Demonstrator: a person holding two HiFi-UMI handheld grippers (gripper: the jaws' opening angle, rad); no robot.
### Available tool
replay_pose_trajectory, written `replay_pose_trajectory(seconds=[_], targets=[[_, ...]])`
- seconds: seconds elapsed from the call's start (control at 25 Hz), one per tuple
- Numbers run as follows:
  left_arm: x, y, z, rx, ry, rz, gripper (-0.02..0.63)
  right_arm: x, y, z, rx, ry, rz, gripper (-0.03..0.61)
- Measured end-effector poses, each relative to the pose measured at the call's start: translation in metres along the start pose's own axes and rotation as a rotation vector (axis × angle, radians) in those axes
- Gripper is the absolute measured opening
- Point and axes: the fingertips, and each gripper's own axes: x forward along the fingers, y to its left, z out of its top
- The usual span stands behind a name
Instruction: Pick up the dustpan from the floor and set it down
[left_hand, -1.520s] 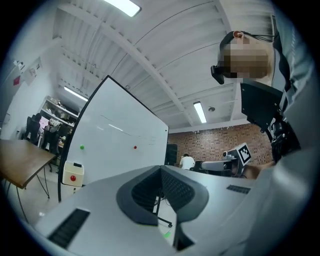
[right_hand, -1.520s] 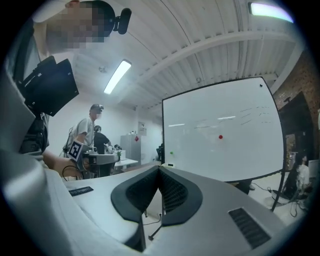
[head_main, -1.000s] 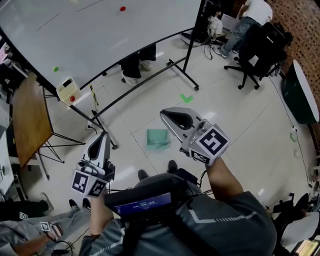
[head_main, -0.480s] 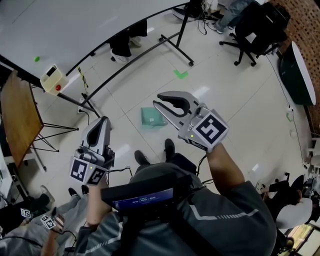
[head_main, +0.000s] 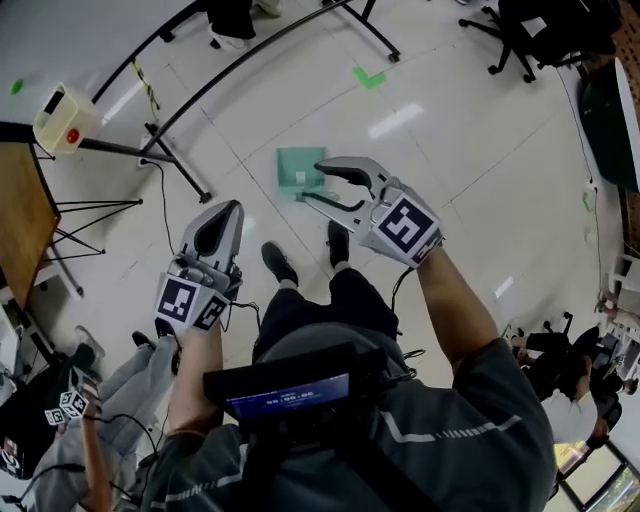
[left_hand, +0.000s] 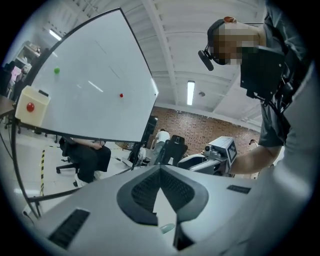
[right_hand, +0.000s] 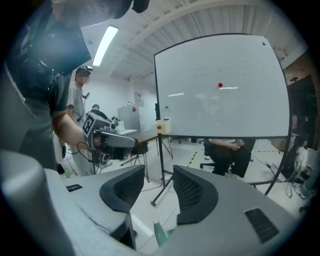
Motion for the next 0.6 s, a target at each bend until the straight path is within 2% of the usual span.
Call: replay_pose_trajectory(seconds=[0.12, 0.36, 0.6], targets=[[0.014, 0.013, -0.054, -0.025, 0.049, -0.013, 0.026, 0.026, 0.0, -0.062, 0.018, 0.057, 0.041, 0.228], [0.043, 0.039, -0.143, -0.075, 0.151, -0.027, 0.026, 0.063, -0.014, -0.172, 0.009, 0.226, 0.065, 0.232], [0.065, 0.063, -0.22, -0.115, 0.229, -0.012, 0.025, 0.088, -0.023, -0.257, -0.017, 0.336, 0.108, 0.252]])
